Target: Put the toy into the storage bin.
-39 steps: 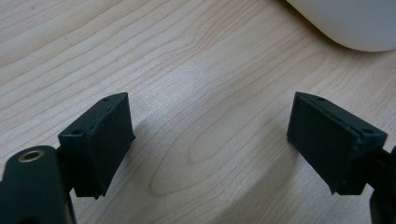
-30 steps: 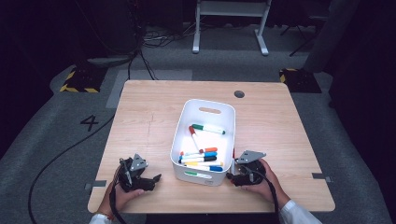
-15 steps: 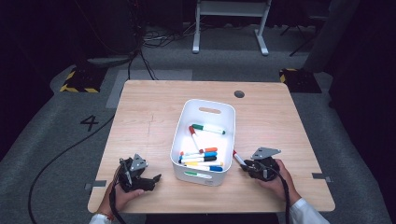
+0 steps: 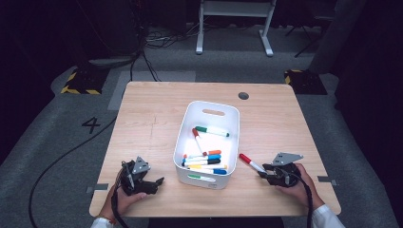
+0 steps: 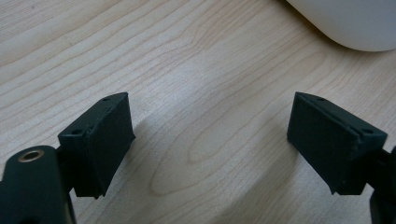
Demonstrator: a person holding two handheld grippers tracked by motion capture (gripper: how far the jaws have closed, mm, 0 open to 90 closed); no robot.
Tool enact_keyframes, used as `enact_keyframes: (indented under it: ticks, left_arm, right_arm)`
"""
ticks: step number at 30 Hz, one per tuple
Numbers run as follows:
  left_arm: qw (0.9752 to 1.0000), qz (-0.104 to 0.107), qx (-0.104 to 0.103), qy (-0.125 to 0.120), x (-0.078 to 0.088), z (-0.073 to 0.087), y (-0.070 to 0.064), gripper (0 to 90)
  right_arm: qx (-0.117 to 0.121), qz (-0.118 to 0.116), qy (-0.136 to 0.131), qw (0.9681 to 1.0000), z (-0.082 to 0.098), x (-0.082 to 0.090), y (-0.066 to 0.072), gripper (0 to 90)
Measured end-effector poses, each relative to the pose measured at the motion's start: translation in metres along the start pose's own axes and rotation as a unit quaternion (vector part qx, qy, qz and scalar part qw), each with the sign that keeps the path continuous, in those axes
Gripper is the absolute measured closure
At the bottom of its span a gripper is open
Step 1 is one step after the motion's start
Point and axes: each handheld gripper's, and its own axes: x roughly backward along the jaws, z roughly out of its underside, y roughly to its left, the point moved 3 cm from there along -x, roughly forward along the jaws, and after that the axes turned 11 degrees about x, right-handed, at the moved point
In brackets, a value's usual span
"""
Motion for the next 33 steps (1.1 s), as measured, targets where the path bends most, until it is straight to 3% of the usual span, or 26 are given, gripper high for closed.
enact_keyframes:
  ticks: [7, 11, 15, 18, 21, 25, 28, 31, 33]
  left_arm:
    - [1.0, 0.0, 0.0, 0.0, 0.0, 0.0, 0.0, 14.5]
    - [1.0, 0.0, 0.001, 0.0, 0.0, 0.0, 0.0, 14.5]
    - [1.0, 0.0, -0.001, 0.001, 0.0, 0.0, 0.0, 14.5]
    - [1.0, 0.0, 0.0, 0.0, 0.0, 0.0, 0.0, 14.5]
    - [1.0, 0.0, 0.0, 0.0, 0.0, 0.0, 0.0, 14.5]
    - [1.0, 0.0, -0.001, 0.0, 0.0, 0.0, 0.0, 14.5]
    - [1.0, 0.0, 0.001, 0.0, 0.0, 0.0, 0.0, 14.5]
    - [1.0, 0.0, -0.001, 0.0, 0.0, 0.0, 0.0, 14.5]
    - [1.0, 0.0, -0.001, 0.0, 0.0, 0.0, 0.0, 14.5]
  right_arm:
    - [0.001, -0.001, -0.002, 1.0, -0.023, -0.024, -0.003, 51.9]
    - [-0.012, 0.0, -0.006, 0.9999, -0.029, -0.031, -0.007, 51.8]
    - [-0.03, 0.001, -0.009, 0.9995, -0.034, -0.038, -0.016, 60.6]
    - [-0.038, 0.019, -0.011, 0.999, -0.034, -0.039, -0.021, 73.9]
    - [-0.035, 0.024, -0.01, 0.999, -0.034, -0.039, -0.021, 74.3]
    - [-0.035, 0.025, -0.028, 0.9987, -0.035, -0.03, -0.022, 74.4]
    - [-0.039, 0.019, -0.064, 0.997, -0.041, -0.012, -0.026, 74.5]
    - [-0.035, 0.022, -0.075, 0.9963, -0.045, -0.004, -0.026, 74.5]
    - [-0.032, 0.019, -0.097, 0.9946, -0.054, 0.011, -0.026, 74.5]
